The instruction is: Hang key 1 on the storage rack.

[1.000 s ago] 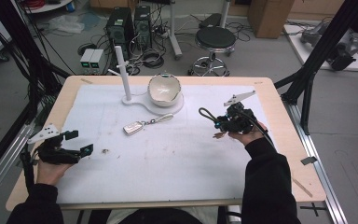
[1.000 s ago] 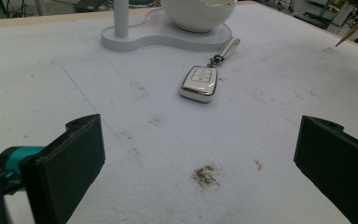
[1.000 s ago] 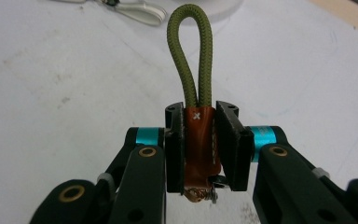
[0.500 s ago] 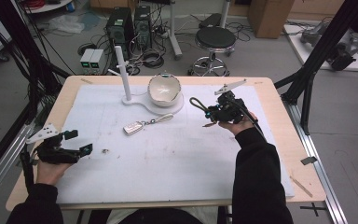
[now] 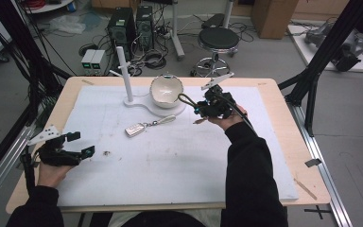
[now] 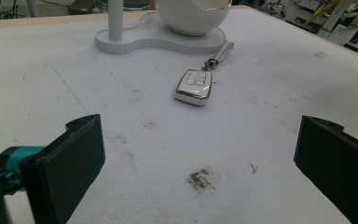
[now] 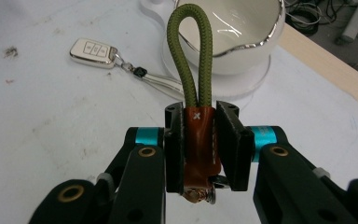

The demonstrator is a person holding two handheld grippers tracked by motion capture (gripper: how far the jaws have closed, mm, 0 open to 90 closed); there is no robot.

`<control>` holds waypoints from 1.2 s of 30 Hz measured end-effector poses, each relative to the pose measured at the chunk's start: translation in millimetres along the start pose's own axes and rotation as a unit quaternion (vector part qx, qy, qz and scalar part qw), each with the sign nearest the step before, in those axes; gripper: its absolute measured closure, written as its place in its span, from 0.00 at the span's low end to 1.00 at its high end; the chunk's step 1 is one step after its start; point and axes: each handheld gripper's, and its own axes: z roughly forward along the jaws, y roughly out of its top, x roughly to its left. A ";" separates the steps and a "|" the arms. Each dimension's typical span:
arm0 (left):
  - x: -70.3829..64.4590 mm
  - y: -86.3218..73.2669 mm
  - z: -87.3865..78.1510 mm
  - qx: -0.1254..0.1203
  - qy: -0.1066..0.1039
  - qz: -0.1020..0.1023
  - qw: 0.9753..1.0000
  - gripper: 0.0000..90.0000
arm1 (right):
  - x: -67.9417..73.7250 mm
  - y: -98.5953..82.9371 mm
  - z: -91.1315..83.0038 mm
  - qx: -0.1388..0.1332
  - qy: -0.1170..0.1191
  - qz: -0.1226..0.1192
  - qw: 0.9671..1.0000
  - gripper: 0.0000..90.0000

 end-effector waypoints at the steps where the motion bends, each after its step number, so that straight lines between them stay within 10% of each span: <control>1: 0.3 0.0 0.0 -0.002 -0.001 0.000 1.000 0.03 | 1.2 3.2 1.6 0.000 -0.001 -0.001 1.000 0.82; 36: 8.1 -2.2 -4.3 -0.004 0.006 -0.004 1.000 0.03 | 48.9 118.5 54.6 -0.010 0.023 -0.073 0.997 0.81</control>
